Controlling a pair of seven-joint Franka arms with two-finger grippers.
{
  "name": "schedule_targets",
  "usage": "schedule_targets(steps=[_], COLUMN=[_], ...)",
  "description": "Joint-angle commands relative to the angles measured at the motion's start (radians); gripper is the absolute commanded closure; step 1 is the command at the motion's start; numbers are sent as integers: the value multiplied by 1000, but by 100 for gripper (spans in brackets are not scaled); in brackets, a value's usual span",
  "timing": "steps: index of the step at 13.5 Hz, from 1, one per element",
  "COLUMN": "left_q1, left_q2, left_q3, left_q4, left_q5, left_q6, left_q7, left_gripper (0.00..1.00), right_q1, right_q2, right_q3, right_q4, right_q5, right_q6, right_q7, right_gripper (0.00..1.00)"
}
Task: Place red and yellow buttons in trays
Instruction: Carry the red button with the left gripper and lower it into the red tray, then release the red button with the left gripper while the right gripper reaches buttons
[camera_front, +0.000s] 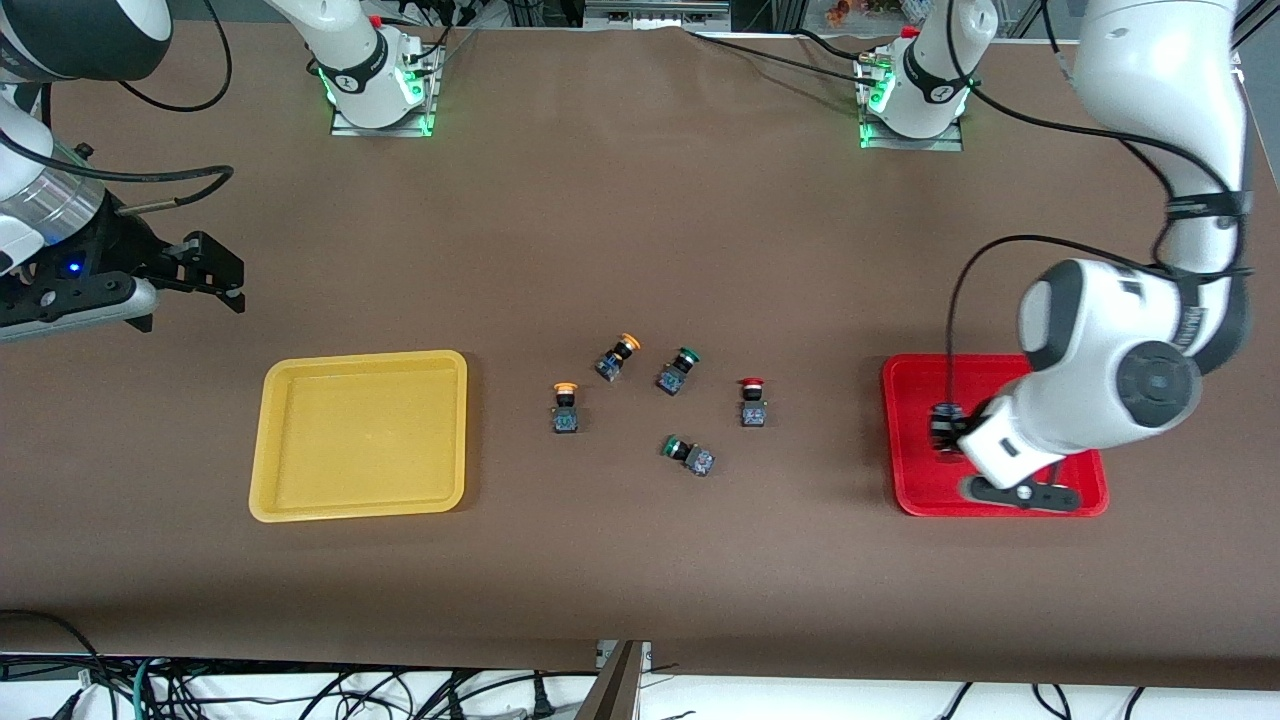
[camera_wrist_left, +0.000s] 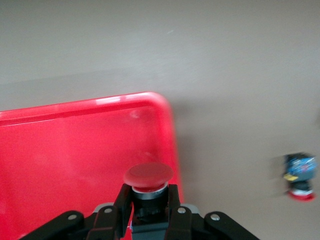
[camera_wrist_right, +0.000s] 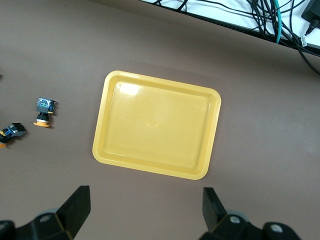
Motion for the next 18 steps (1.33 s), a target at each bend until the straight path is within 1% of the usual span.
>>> schedule_targets(steps=[1, 2, 4, 5, 6, 7, 8, 9, 10, 12, 13, 15, 17, 18], left_q1=[122, 156, 176, 205, 242, 257, 271, 286, 290, 302, 307, 333, 334, 336], left_q2=[-15, 7, 25, 36, 39, 48, 57, 63, 73, 73, 80, 97, 108, 111], left_q3=[-19, -19, -13, -11, -13, -13, -13, -13, -13, -13, -13, -16, -16, -16], left_q4=[-64, -64, -98, -130, -163, -196, -211, -216, -216, -217, -221, -224, -227, -227], left_q5=[-12, -12, -4, -3, -3, -7, -15, -15, -13, -12, -10, -9, -6, -4], left_q6=[-4, 4, 31, 63, 112, 167, 194, 195, 195, 195, 198, 220, 235, 235], left_q7=[178, 224, 244, 247, 270, 298, 310, 310, 312, 318, 318, 336, 346, 346], left_gripper=[100, 100, 100, 100, 100, 100, 100, 100, 100, 100, 98, 98, 97, 94], right_q1=[-2, -2, -5, -2, 1, 0, 0, 1, 10, 42, 64, 70, 81, 98], right_q2=[-1, -1, 2, -1, -4, -1, 5, 34, 83, 99, 135, 210, 225, 228], right_q3=[6, 6, 4, 4, 6, 4, 4, 4, 6, 6, 6, 6, 6, 6], right_q4=[12, 12, 15, 14, 11, 12, 9, 9, 12, 0, 8, 12, 11, 11], right_q5=[-11, -13, 1, -10, -10, 2, 5, 5, 2, -1, -11, -8, -2, -5], right_q6=[-2, 1, 85, 82, 52, 30, 33, 35, 33, 25, 31, 36, 59, 77], right_q7=[-8, 6, -2, -6, -6, 4, 10, 9, -14, 4, -6, -16, -12, -12], right_gripper=[1, 0, 0, 0, 0, 0, 0, 0, 1, 0, 0, 0, 0, 0])
